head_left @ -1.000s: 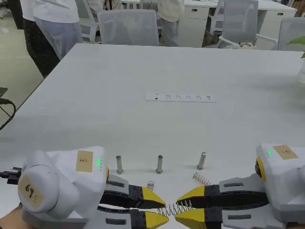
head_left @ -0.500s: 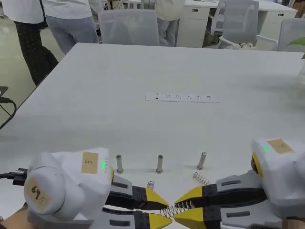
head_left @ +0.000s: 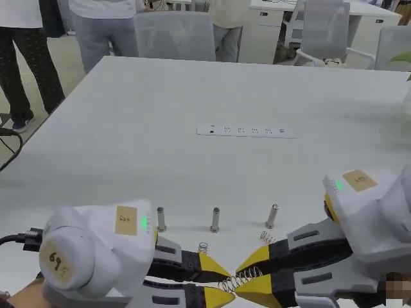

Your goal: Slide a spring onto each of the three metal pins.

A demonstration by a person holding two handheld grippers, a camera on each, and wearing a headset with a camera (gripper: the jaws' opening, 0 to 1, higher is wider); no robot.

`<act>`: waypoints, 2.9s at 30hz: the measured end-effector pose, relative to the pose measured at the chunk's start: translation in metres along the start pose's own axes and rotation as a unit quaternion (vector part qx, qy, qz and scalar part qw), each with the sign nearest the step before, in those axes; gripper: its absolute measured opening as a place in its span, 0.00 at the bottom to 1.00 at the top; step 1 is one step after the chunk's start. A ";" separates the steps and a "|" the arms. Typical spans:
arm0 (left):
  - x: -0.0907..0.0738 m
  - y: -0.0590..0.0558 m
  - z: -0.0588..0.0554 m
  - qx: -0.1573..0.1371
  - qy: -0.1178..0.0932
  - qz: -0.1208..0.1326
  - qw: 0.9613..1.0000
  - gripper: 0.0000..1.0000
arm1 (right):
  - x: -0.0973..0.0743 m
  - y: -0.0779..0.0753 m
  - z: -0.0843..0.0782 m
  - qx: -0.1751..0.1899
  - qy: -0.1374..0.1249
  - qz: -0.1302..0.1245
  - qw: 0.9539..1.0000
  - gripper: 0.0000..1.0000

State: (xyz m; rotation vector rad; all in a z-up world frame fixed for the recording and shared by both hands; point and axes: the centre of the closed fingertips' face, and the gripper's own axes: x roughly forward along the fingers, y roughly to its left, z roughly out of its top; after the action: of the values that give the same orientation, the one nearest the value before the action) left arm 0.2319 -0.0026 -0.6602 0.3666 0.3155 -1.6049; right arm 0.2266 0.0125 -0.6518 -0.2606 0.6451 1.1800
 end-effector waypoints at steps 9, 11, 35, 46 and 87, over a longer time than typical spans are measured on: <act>0.004 -0.001 -0.001 0.004 0.000 0.003 1.000 0.02 | 0.001 0.000 -0.003 -0.034 0.068 0.003 0.997 0.09; 0.005 0.000 -0.002 0.002 -0.002 0.007 1.000 0.02 | 0.002 -0.001 -0.003 -0.040 0.081 0.003 0.996 0.09; 0.011 0.010 -0.007 0.004 0.006 0.050 0.999 0.03 | 0.008 -0.012 -0.007 -0.086 0.195 0.018 0.977 0.08; 0.006 0.020 -0.009 -0.008 -0.001 0.065 0.998 0.03 | 0.012 -0.018 0.000 -0.099 0.210 0.026 0.972 0.08; -0.072 0.057 -0.037 -0.099 -0.052 0.201 0.973 0.41 | 0.028 -0.053 0.031 -0.117 0.191 0.006 0.974 0.08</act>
State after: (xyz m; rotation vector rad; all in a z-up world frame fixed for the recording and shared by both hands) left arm 0.2945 0.0741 -0.6624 0.1772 0.2973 -1.1782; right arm 0.2916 0.0304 -0.6509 -0.6974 0.8419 1.2282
